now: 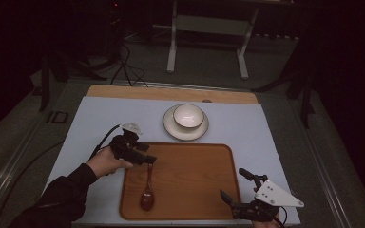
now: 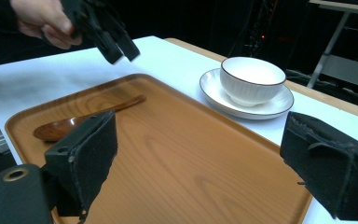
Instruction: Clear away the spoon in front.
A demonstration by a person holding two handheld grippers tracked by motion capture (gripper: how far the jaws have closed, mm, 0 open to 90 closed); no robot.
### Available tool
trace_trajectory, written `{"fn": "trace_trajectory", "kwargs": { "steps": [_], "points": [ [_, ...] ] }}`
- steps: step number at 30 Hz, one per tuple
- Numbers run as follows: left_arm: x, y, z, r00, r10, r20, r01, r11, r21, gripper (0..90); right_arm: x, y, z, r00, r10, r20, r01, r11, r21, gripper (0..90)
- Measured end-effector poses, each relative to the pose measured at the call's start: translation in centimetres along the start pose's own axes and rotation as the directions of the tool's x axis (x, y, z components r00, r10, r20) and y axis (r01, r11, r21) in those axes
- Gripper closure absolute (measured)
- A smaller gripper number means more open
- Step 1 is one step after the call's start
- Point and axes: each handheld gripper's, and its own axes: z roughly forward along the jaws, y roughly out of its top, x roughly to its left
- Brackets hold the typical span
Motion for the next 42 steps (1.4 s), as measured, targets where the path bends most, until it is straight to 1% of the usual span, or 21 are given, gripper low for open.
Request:
{"fn": "trace_trajectory", "kwargs": {
  "steps": [2,4,5,6,7,8,12,14,16,18,20,21,27,30,31,34,35,37,39,40,42],
  "points": [
    [-0.2,-0.3,-0.6,0.9999,-0.006,-0.013,0.006,0.9999,-0.014,27.6,0.0,0.0,0.1,1.0000,-0.001,-0.002,0.001,1.000,0.004,11.0],
    [-0.4,-0.7,-1.2,0.9998,-0.018,-0.010,0.017,0.9992,-0.037,26.4,0.0,0.0,0.1,1.0000,-0.001,-0.002,0.001,1.000,0.005,11.0],
    [-0.7,-1.1,-1.8,0.9996,-0.027,-0.012,0.026,0.9979,-0.059,23.3,0.0,0.0,0.1,1.0000,-0.001,-0.001,0.001,1.000,0.004,11.0],
    [-0.7,-1.1,-1.8,0.9996,-0.027,-0.012,0.026,0.9979,-0.059,23.3,0.0,0.0,0.1,1.0000,-0.001,-0.001,0.001,1.000,0.004,11.0],
    [-1.0,-1.5,-2.2,0.9994,-0.026,-0.023,0.025,0.9973,-0.069,22.8,0.0,0.0,0.1,1.0000,0.003,-0.002,-0.003,1.000,0.005,11.0],
    [-1.0,-1.5,-2.2,0.9994,-0.026,-0.023,0.025,0.9973,-0.069,20.8,0.0,0.0,0.1,1.0000,0.003,-0.002,-0.003,1.000,0.005,11.0],
    [-1.7,-2.3,-3.1,0.9986,-0.021,-0.048,0.017,0.9956,-0.093,20.8,0.0,-0.1,0.1,1.0000,0.001,-0.003,-0.001,1.000,0.007,11.0],
    [-2.1,-2.7,-3.6,0.9971,-0.012,-0.075,0.004,0.9945,-0.104,20.8,0.0,-0.1,0.1,1.0000,0.002,-0.004,-0.002,1.000,0.007,11.0],
    [-2.5,-3.1,-4.2,0.9966,-0.003,-0.083,-0.007,0.9932,-0.116,20.8,0.1,-0.1,0.2,1.0000,0.002,-0.006,-0.002,1.000,0.009,11.0],
    [-2.7,-3.5,-4.6,0.9971,-0.003,-0.076,-0.007,0.9914,-0.130,20.9,0.1,-0.1,0.2,1.0000,0.001,-0.007,-0.001,1.000,0.010,11.0],
    [-3.0,-3.9,-5.0,0.9969,-0.005,-0.079,-0.006,0.9895,-0.144,20.9,0.1,-0.1,0.2,1.0000,0.001,-0.008,-0.001,1.000,0.010,11.0],
    [-3.1,-4.2,-5.3,0.9976,-0.009,-0.069,-0.002,0.9884,-0.152,20.9,0.1,-0.1,0.2,1.0000,0.001,-0.008,-0.001,1.000,0.010,11.0],
    [-3.6,-5.7,-6.3,0.9958,-0.024,-0.088,0.008,0.9832,-0.182,20.9,0.2,0.0,0.3,0.9999,-0.002,-0.010,0.002,1.000,0.010,11.0],
    [-3.8,-6.4,-6.6,0.9950,-0.027,-0.096,0.008,0.9819,-0.189,20.9,0.2,0.0,0.3,0.9999,-0.003,-0.011,0.003,1.000,0.010,11.0],
    [-4.0,-6.7,-6.6,0.9940,-0.023,-0.106,0.002,0.9818,-0.190,20.9,0.2,0.0,0.3,0.9999,-0.003,-0.012,0.003,1.000,0.011,11.0],
    [-4.2,-7.3,-6.6,0.9945,-0.028,-0.101,0.009,0.9819,-0.189,20.9,0.2,-0.1,0.3,0.9999,-0.002,-0.014,0.003,1.000,0.014,11.0],
    [-4.2,-7.5,-6.6,0.9952,-0.031,-0.093,0.013,0.9822,-0.187,20.9,0.2,-0.1,0.3,0.9999,-0.002,-0.014,0.003,1.000,0.014,11.0],
    [-4.2,-8.0,-6.5,0.9947,-0.035,-0.097,0.015,0.9810,-0.194,20.9,0.2,0.0,0.3,0.9999,-0.004,-0.014,0.004,1.000,0.013,11.0],
    [-4.3,-8.5,-6.4,0.9953,-0.041,-0.088,0.023,0.9801,-0.197,20.9,0.2,0.0,0.3,0.9999,-0.003,-0.013,0.003,1.000,0.013,11.0],
    [-4.3,-8.8,-6.3,0.9946,-0.041,-0.096,0.021,0.9801,-0.197,20.9,0.2,-0.1,0.3,0.9999,0.000,-0.012,0.001,1.000,0.013,11.0],
    [-4.4,-9.3,-6.2,0.9944,-0.044,-0.096,0.024,0.9796,-0.200,20.9,0.2,-0.1,0.3,0.9999,-0.002,-0.011,0.002,1.000,0.013,11.0]
  ]
}}
